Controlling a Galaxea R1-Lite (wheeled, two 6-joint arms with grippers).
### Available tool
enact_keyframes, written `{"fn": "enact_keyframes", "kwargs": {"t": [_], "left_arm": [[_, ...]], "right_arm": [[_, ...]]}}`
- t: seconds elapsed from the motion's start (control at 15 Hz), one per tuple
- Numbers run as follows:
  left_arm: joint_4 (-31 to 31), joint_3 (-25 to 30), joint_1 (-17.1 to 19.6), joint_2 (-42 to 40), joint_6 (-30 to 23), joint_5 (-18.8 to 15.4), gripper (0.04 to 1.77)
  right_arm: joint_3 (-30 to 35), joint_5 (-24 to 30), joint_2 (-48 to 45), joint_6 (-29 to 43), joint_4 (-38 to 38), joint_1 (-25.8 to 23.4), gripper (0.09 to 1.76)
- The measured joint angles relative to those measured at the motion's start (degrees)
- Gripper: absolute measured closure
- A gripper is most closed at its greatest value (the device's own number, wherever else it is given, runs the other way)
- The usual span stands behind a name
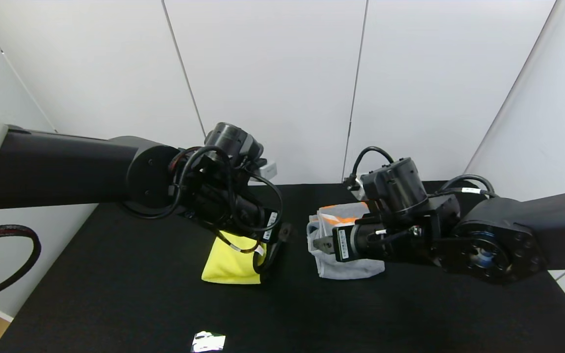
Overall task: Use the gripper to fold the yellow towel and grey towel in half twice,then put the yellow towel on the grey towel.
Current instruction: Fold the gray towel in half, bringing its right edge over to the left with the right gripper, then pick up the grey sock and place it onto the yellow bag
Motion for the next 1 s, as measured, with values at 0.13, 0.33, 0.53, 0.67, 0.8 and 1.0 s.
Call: {"fn": "enact_keyframes", "kwargs": {"t": [0.13, 0.33, 0.53, 0.67, 0.8, 1.0], "left_arm": [[-0.06, -0.48, -1.61, 1.37, -4.11, -0.20, 0.09], [-1.76, -1.22, -4.04, 4.24, -10.54, -0.09, 0.09], [-5.89, -1.44, -5.18, 7.29, -14.98, -0.17, 0.09], [-7.96, -1.51, -5.63, 9.19, -16.54, -0.17, 0.09], [-9.34, -2.26, -6.07, 11.19, -18.97, -0.06, 0.09], [-9.98, -5.62, -6.27, 14.52, -23.58, 0.27, 0.09]], "right_arm": [[0.88, -0.28, -0.94, -0.79, -0.05, -1.73, 0.25], [1.44, -0.60, -1.82, -0.85, 0.02, -4.84, 0.22], [2.79, -0.63, -2.88, -1.65, -0.13, -7.94, 0.19], [4.19, -0.27, -3.89, -3.71, -0.13, -10.06, 0.18], [5.32, 0.09, -4.88, -4.57, -0.24, -12.01, 0.17], [6.49, 1.56, -6.12, -4.88, -0.46, -14.08, 0.16]]}}
